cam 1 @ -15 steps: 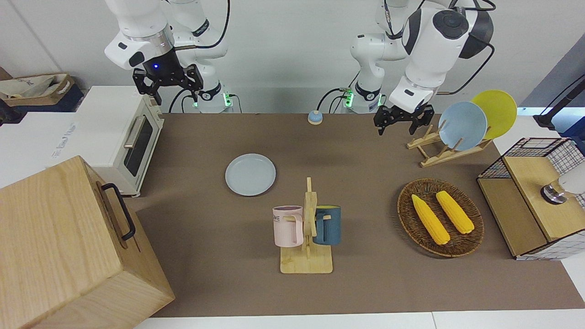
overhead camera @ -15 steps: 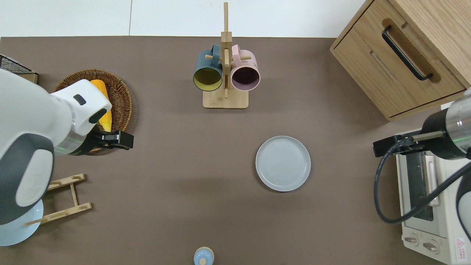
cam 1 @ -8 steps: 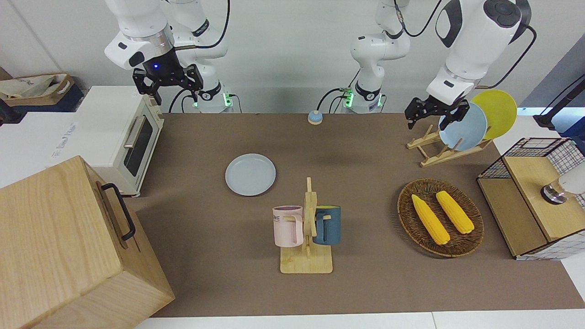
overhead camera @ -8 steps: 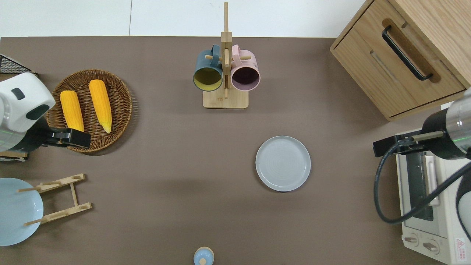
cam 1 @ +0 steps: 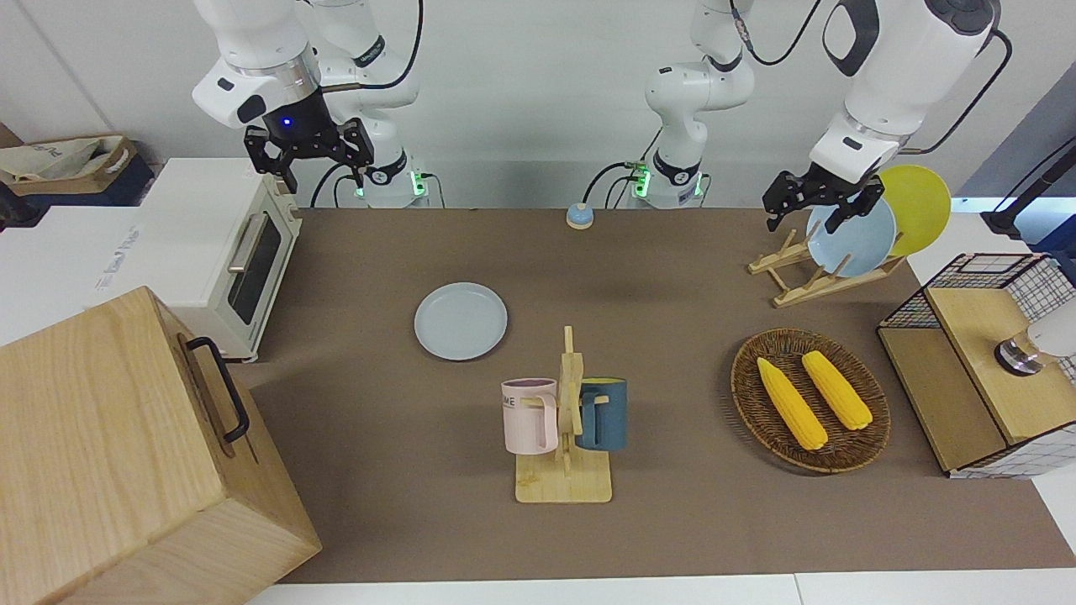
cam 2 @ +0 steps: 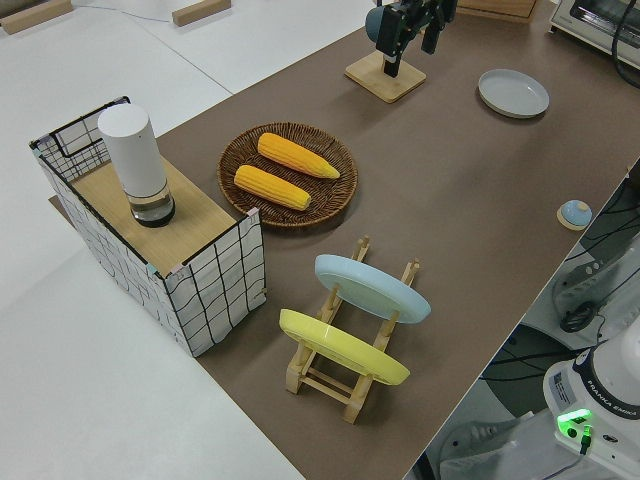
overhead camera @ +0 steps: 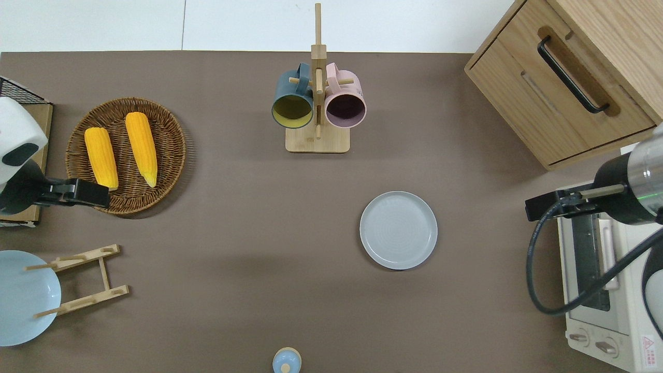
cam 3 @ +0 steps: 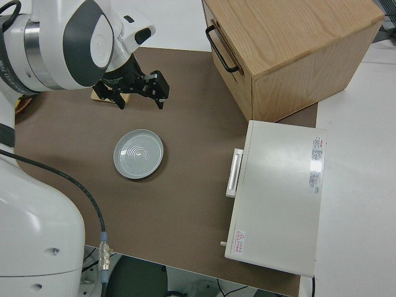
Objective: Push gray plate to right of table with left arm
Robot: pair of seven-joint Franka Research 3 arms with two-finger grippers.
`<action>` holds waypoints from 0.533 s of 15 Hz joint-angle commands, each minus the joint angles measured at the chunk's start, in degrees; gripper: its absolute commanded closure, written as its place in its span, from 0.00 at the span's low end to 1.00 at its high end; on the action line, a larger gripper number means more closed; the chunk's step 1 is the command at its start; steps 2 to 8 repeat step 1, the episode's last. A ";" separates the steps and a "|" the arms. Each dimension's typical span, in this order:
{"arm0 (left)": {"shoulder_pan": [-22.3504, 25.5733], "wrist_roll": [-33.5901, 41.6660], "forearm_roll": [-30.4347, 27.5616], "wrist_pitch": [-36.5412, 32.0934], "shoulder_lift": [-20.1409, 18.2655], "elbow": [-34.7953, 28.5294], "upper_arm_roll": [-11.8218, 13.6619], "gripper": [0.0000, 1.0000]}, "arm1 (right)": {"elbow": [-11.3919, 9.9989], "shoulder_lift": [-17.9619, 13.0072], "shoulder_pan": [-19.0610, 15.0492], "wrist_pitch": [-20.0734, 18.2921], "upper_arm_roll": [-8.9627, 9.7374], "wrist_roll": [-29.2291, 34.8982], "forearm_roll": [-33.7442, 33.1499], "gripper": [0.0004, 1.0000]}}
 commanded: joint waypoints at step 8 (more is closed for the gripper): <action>0.13 1.12 -1.54 -1.59 0.62 1.46 1.33 0.01 | -0.03 -0.43 -0.65 -0.69 0.23 -0.15 0.46 0.02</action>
